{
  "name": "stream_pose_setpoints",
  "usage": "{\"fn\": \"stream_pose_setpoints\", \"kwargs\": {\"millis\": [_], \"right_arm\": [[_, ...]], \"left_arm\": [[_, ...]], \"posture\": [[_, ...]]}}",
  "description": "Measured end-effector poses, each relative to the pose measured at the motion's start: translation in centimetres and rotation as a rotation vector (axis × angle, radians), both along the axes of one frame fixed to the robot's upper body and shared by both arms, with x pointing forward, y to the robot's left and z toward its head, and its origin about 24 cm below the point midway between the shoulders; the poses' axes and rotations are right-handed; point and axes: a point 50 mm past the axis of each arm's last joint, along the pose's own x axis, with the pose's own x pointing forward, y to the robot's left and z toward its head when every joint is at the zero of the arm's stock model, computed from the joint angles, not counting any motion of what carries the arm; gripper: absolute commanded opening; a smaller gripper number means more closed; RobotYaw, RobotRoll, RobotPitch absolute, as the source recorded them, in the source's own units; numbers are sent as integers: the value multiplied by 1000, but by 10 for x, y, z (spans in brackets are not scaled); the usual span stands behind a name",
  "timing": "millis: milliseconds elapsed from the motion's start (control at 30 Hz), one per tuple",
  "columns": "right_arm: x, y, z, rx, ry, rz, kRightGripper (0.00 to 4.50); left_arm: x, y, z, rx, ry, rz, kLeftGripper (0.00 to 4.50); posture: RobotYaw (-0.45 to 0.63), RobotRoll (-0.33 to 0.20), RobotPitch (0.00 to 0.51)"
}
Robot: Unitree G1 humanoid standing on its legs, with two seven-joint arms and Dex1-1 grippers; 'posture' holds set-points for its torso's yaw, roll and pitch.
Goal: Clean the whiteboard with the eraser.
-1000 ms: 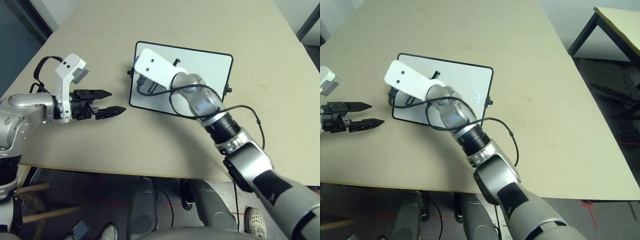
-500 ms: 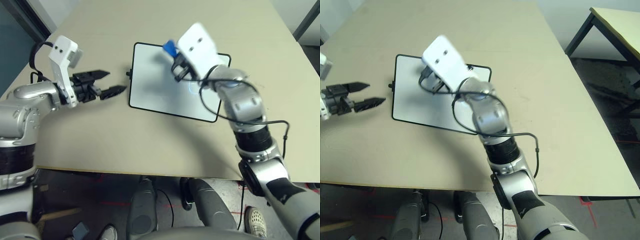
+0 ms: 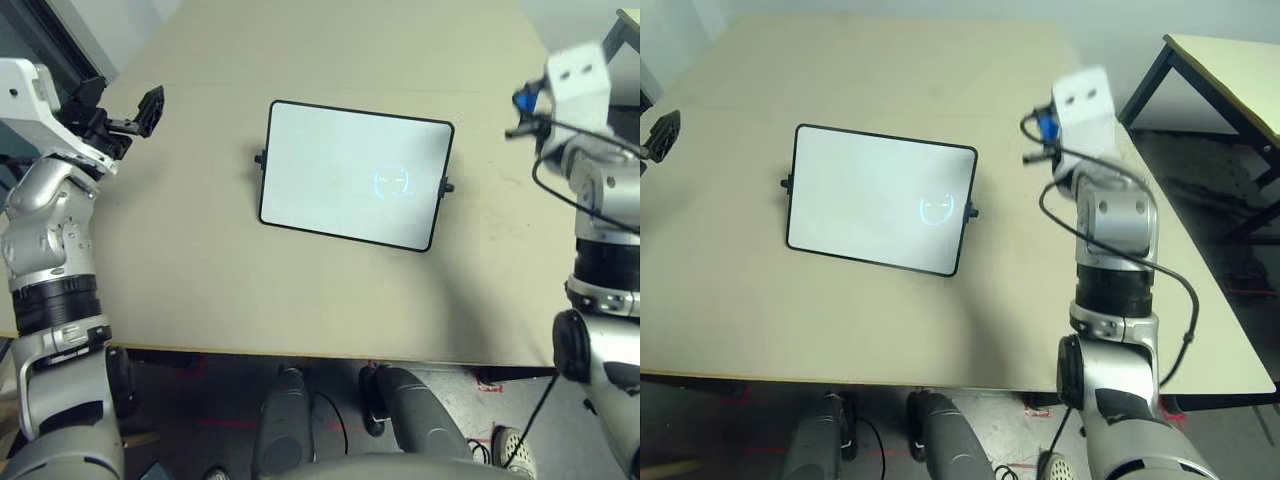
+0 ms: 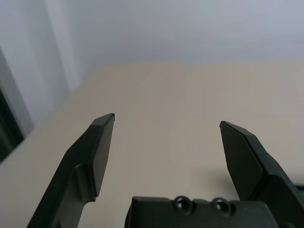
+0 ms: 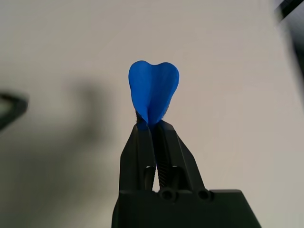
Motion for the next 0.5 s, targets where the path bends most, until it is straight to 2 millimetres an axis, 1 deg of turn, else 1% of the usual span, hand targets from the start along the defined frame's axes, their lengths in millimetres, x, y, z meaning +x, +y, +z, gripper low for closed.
{"fn": "stream_pose_setpoints", "kwargs": {"millis": [100,267,433,500], "right_arm": [[-4,10,-4,52,56,34,0],[-6,19,-16,65,142,65,0],[-4,20,-28,68,197,57,0],[-4,19,-35,71,218,52,715]], "left_arm": [[3,-2,-14,-29,25,0,4500],[8,-12,-26,-34,52,-19,4500],[13,-24,-38,-53,87,-48,4500],[14,-25,-39,-52,96,-50,4500]], "posture": [[-55,0,109],[-52,0,108],[-50,0,115],[-52,0,124]]}}
